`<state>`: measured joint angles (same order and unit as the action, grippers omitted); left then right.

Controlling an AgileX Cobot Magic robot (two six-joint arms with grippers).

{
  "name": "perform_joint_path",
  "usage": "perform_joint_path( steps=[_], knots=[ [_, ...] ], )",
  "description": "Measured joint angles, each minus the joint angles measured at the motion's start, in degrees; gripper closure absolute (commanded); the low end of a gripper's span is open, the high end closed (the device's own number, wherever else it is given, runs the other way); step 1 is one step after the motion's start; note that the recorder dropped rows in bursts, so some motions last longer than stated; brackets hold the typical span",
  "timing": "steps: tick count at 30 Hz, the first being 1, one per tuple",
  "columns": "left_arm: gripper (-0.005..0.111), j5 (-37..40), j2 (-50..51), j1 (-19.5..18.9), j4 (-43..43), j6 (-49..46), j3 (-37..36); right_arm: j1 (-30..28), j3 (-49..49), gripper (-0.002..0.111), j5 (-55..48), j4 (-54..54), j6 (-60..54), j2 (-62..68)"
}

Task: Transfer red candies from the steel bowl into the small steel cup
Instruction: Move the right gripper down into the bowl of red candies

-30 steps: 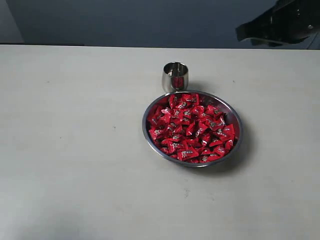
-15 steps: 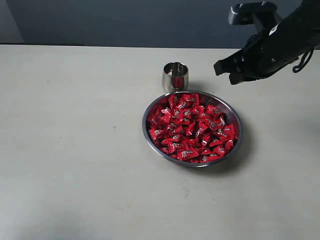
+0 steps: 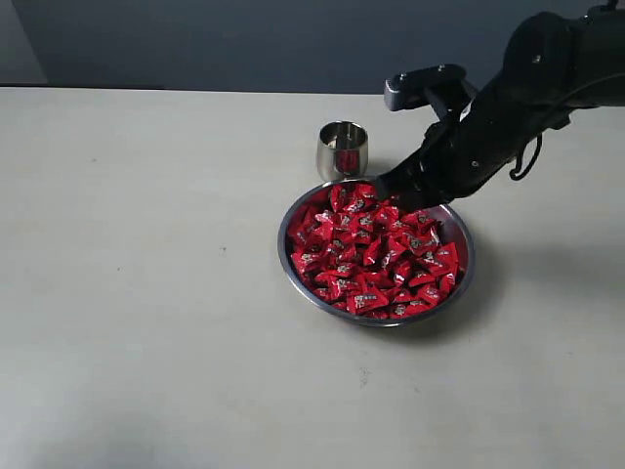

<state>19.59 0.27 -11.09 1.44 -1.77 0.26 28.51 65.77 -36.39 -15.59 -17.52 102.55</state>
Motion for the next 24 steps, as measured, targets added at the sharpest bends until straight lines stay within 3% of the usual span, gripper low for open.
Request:
perform_joint_path(
  steps=[24],
  knots=[
    [0.106,0.0,0.0,0.0,0.0,0.0,0.0,0.0,1.7,0.066,0.4,0.0,2.7,9.5]
  ],
)
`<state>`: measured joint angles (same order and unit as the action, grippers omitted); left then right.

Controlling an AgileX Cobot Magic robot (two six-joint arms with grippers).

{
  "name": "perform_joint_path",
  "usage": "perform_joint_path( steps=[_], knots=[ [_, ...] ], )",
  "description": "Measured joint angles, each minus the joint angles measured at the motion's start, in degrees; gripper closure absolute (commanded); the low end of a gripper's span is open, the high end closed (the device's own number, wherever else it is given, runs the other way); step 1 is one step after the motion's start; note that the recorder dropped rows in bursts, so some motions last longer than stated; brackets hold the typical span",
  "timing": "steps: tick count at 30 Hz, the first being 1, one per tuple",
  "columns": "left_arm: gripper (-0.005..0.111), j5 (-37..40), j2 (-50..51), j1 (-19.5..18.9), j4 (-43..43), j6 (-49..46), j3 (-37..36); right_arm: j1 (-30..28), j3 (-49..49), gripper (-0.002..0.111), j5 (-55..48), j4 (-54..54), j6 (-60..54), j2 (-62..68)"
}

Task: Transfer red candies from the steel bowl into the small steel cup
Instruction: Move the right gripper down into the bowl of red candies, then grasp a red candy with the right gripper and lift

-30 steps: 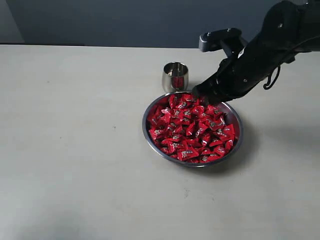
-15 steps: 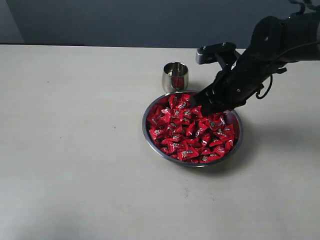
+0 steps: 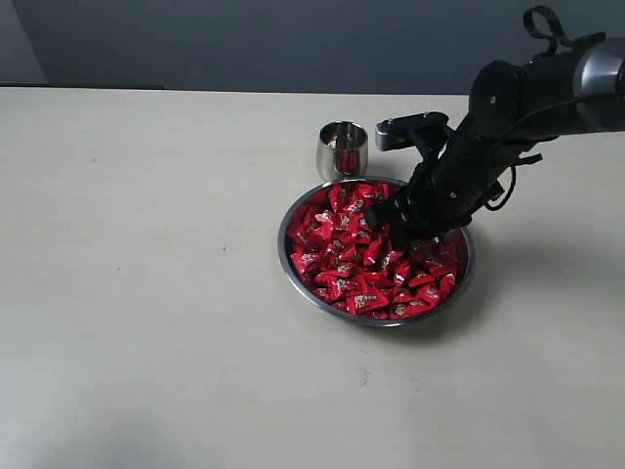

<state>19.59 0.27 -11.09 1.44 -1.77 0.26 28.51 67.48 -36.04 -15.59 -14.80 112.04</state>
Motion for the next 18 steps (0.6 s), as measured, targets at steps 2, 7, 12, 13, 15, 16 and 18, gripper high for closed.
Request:
perform_joint_path(
  steps=[2,7,12,13,15,16,18],
  knots=[
    [0.106,0.0,0.0,0.0,0.0,0.0,0.0,0.0,0.0,0.066,0.1,0.0,0.0,0.8],
    [0.106,0.0,0.0,0.0,0.0,0.0,0.0,0.0,0.0,0.066,0.3,-0.1,0.0,1.8],
    [0.106,0.0,0.0,0.0,0.0,0.0,0.0,0.0,0.0,0.094,0.8,-0.1,0.0,1.8],
    [0.106,0.0,0.0,0.0,0.0,0.0,0.0,0.0,0.0,0.106,0.9,-0.1,0.0,1.8],
    [0.106,0.0,0.0,0.0,0.0,0.0,0.0,0.0,0.0,0.109,0.9,0.2,0.0,1.8],
    [0.106,0.0,0.0,0.0,0.0,0.0,0.0,0.0,0.0,0.109,0.9,0.4,0.0,1.8],
    [0.106,0.0,0.0,0.0,0.0,0.0,0.0,0.0,0.0,0.109,0.9,0.4,0.0,1.8]
  ],
)
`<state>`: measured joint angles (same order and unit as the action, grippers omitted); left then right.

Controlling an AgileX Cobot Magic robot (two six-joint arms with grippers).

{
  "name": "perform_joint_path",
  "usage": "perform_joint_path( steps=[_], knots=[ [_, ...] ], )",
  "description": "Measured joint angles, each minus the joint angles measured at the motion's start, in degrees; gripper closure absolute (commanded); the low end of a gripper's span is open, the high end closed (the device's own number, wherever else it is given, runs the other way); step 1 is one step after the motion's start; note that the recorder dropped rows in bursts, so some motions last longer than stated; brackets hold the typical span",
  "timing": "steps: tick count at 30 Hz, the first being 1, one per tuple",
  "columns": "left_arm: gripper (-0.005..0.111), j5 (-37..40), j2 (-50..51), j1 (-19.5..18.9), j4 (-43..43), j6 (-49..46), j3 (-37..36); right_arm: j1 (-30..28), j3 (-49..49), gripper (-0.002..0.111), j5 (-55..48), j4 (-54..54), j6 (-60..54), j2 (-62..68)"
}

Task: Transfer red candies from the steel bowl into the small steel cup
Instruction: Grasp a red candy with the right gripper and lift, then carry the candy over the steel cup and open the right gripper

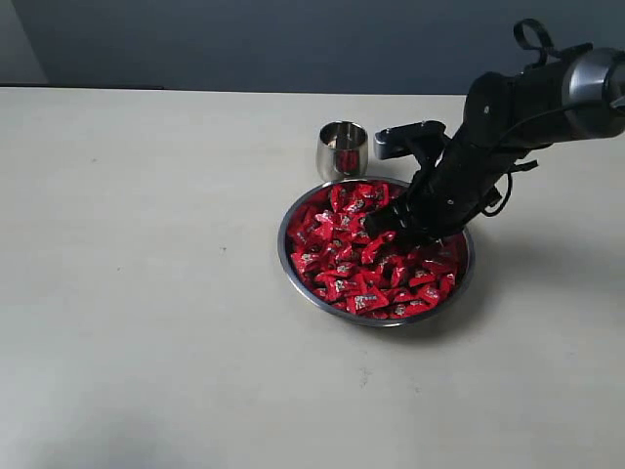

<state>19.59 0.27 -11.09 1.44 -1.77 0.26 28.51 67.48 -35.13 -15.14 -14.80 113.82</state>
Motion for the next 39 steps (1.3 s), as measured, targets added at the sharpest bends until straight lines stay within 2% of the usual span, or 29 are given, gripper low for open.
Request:
perform_joint_path(
  steps=[11,18,32,39],
  knots=[
    [0.106,0.0,0.0,0.0,0.0,0.0,0.0,0.0,4.2,0.109,-3.2,-0.4,0.0,-7.3],
    [0.106,0.0,0.0,0.0,0.0,0.0,0.0,0.0,13.7,0.109,-4.0,-0.4,0.0,-7.2],
    [0.106,0.0,0.0,0.0,0.0,0.0,0.0,0.0,45.0,0.109,-13.0,2.2,1.8,12.5],
    [0.106,0.0,0.0,0.0,0.0,0.0,0.0,0.0,49.9,0.109,-15.1,2.0,2.3,18.5]
  ],
)
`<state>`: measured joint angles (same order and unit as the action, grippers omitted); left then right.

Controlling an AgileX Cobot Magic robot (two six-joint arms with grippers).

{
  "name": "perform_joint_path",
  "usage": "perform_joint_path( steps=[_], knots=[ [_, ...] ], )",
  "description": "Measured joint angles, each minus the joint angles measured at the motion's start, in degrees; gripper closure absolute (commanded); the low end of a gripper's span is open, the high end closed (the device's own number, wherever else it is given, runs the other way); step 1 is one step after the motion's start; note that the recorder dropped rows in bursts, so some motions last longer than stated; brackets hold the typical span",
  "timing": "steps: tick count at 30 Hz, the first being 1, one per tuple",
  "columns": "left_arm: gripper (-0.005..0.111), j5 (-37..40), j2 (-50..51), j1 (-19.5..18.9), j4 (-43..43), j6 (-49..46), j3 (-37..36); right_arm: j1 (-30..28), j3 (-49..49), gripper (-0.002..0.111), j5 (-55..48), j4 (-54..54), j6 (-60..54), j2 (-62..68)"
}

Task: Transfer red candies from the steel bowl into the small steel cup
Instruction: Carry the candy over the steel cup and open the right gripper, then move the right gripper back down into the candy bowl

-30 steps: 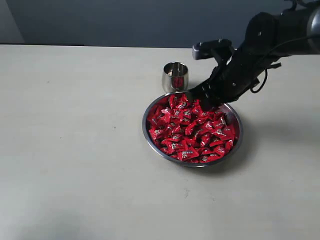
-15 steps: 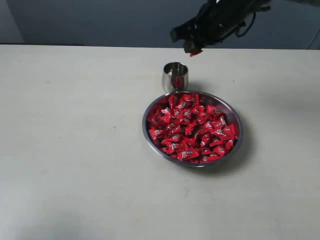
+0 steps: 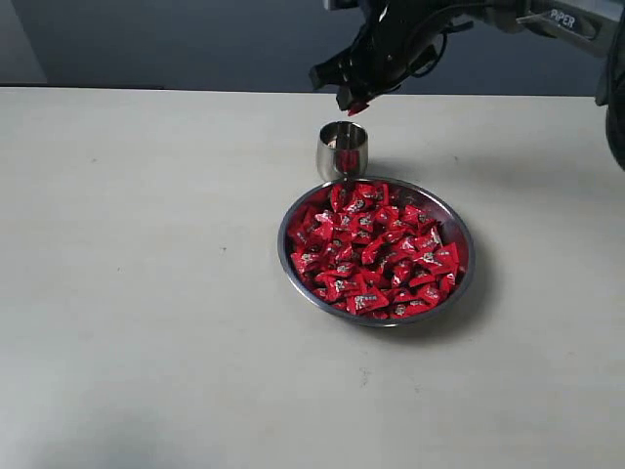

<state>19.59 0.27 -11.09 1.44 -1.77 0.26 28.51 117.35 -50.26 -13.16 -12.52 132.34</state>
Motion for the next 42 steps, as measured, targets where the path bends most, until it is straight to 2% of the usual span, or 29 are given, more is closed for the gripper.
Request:
perform_joint_path(
  steps=[10,12,17,21,27,30,36,39,42],
  knots=[
    [0.106,0.0,0.0,0.0,0.0,0.0,0.0,0.0,0.2,0.109,0.3,-3.2,-1.5,2.5],
    [0.106,0.0,0.0,0.0,0.0,0.0,0.0,0.0,0.3,0.103,0.3,-3.2,-1.6,2.5],
    [0.106,0.0,0.0,0.0,0.0,0.0,0.0,0.0,0.3,0.077,0.6,-3.1,-1.6,2.5],
    [0.106,0.0,0.0,0.0,0.0,0.0,0.0,0.0,0.3,0.070,0.7,-3.1,-1.6,2.5],
    [0.106,0.0,0.0,0.0,0.0,0.0,0.0,0.0,0.3,0.071,0.8,-3.1,-1.6,2.5],
    [0.106,0.0,0.0,0.0,0.0,0.0,0.0,0.0,0.3,0.079,-0.7,-3.1,-1.6,2.4],
    [0.106,0.0,0.0,0.0,0.0,0.0,0.0,0.0,0.3,0.107,-6.1,-3.1,-2.1,-1.4],
    [0.106,0.0,0.0,0.0,0.0,0.0,0.0,0.0,-0.8,0.109,-6.8,-3.1,-2.5,-4.7],
    [0.106,0.0,0.0,0.0,0.0,0.0,0.0,0.0,-6.2,0.109,-4.6,-3.1,-2.6,-9.4]
  ],
)
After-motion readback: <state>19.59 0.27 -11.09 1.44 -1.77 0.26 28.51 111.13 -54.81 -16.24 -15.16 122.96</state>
